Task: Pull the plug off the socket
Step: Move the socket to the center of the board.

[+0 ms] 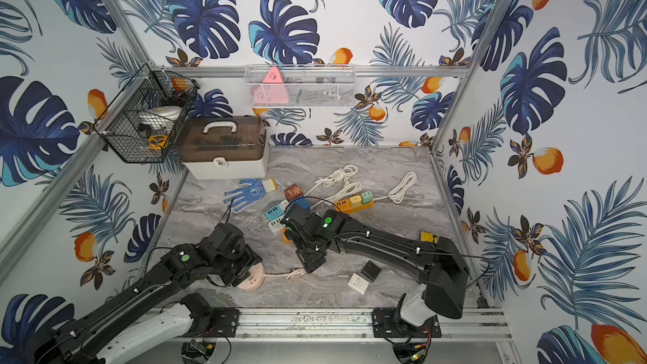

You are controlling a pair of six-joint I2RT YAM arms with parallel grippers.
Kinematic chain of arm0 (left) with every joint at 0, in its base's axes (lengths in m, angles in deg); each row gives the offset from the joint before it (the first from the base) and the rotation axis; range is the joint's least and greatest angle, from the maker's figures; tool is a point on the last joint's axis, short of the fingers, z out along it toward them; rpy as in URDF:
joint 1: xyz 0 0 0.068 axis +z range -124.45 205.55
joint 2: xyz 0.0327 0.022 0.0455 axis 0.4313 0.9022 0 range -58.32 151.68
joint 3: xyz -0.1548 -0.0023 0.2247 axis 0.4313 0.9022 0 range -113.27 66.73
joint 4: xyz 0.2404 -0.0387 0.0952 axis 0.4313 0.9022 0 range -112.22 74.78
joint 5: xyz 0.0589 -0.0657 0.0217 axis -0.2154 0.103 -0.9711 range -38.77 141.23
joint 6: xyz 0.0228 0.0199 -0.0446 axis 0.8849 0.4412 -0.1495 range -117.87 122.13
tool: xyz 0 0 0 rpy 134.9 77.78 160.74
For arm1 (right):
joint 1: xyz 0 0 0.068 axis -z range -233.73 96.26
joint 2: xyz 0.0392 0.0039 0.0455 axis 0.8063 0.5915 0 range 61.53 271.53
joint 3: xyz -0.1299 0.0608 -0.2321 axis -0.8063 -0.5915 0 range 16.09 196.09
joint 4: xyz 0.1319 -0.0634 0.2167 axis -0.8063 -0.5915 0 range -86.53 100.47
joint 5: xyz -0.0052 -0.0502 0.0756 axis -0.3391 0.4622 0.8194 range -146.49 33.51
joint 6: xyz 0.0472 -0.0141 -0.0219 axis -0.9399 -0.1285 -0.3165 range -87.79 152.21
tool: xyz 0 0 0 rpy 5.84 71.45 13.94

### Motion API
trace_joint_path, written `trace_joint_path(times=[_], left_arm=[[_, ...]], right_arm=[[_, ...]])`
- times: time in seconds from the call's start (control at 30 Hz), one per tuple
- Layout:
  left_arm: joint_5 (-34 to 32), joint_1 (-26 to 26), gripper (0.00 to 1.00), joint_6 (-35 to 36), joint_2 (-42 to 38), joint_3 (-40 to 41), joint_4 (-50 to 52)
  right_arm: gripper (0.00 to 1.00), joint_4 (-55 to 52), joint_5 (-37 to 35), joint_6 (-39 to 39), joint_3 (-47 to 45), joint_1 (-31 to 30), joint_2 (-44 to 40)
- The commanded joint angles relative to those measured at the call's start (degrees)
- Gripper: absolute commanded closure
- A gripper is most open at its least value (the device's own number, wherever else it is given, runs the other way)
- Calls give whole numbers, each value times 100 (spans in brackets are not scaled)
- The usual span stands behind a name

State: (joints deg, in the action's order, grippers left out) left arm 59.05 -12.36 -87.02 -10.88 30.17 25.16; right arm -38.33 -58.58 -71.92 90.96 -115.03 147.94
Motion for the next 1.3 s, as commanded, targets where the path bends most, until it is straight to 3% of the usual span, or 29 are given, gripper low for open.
trace_joint_path(times=[0.0,0.13,0.3,0.47,0.63,0.77,0.93,0.97,1.03,1.2,1.27], left_arm=[[-489,-509,37,-1673,200,-12,-228],[-866,-1137,27,-2830,758,-174,-312],[-1069,-1799,17,-4278,1831,-344,-918],[-1041,-1880,16,-5276,2525,-19,-1977],[-1122,-1878,28,-5614,2951,48,-2295],[-1138,-1887,49,-5700,3248,-18,-2272],[-1482,-1812,85,-5977,3200,196,-2338],[-1473,-1702,93,-5882,3184,209,-2325],[-1388,-1408,99,-5520,3139,170,-2138],[-1103,-343,100,-4168,2617,123,-925],[-1267,233,100,-3312,2231,176,-409]], right_arm=[[17,-345,-699,2828,-48,350,-422],[18,-344,-880,6027,-51,630,-1132],[17,-745,-1198,7536,-445,651,-2084],[17,-1007,-1097,7514,-571,651,-2539],[17,-910,-971,7209,-869,650,-2886],[17,-869,-871,7143,-1054,645,-2960],[18,-811,-749,7155,-1253,645,-2909],[18,-784,-725,7129,-1299,645,-2902],[18,-721,-660,7067,-1353,649,-2887],[19,-597,-513,6948,-1406,650,-2795],[19,-546,-483,6921,-1416,645,-2745]])
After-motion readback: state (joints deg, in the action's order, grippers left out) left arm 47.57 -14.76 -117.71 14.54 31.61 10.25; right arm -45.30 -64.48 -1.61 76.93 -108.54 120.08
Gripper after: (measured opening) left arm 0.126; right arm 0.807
